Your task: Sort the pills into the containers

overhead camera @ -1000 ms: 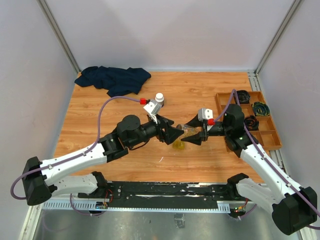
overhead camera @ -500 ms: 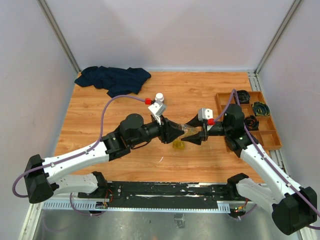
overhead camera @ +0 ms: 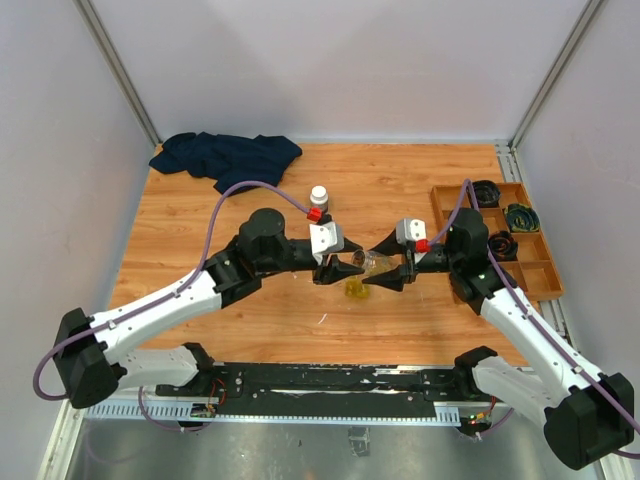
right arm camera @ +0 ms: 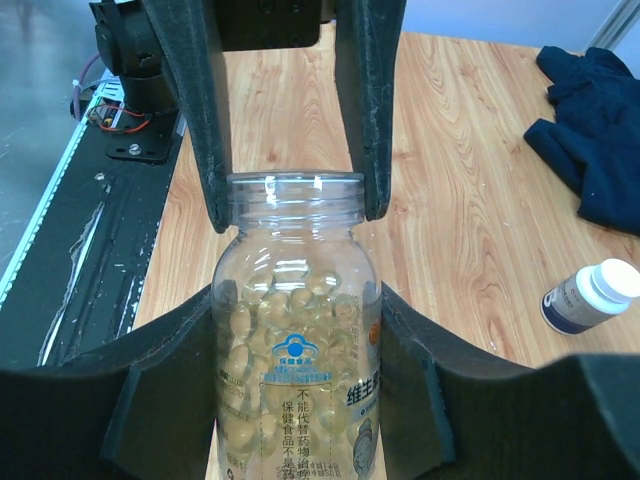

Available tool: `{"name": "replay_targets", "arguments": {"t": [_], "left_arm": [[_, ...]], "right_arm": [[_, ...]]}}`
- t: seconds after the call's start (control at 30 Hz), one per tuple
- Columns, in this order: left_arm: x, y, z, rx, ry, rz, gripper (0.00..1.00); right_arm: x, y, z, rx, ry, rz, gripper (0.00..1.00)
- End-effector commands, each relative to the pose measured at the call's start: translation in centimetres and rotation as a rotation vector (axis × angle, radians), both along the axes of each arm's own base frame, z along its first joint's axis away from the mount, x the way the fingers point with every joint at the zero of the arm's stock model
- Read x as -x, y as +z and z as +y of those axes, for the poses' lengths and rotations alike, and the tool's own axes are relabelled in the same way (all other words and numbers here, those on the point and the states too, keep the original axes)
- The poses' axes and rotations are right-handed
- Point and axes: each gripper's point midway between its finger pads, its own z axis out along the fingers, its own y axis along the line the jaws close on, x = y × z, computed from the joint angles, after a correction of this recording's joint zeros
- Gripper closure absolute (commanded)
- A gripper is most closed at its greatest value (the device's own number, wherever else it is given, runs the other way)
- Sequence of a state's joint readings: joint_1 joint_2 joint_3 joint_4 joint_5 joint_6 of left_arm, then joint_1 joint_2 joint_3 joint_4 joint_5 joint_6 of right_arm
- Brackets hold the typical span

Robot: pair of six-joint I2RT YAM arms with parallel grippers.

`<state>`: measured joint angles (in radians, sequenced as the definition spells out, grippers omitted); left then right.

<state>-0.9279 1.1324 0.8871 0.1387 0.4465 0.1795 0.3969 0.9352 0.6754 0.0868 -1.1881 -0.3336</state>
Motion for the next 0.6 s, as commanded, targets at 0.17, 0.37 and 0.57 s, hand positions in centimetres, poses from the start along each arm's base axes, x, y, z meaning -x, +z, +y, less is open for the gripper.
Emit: {"name": "replay_targets", "arguments": {"t": [0.17,0.37,0.57], "left_arm": [[-1.0,0.1,-0.1,-0.033,-0.177,-0.042,0.62],[-1.1,3.8,1.7,0.166,-0.030,-0.048,0.11],[0.3,7.3,4.1,0.364,0.056,0.128,0.01]], "right_arm": [[-0.4,1.3,0.0,-0.021,-0.012,-0.045,0.99],[-0.4,1.3,0.0,-0.021,-0.012,-0.045,0.99],[-0.5,1.2,0.0,-0.019,-0.013,-0.043,0.99]]}}
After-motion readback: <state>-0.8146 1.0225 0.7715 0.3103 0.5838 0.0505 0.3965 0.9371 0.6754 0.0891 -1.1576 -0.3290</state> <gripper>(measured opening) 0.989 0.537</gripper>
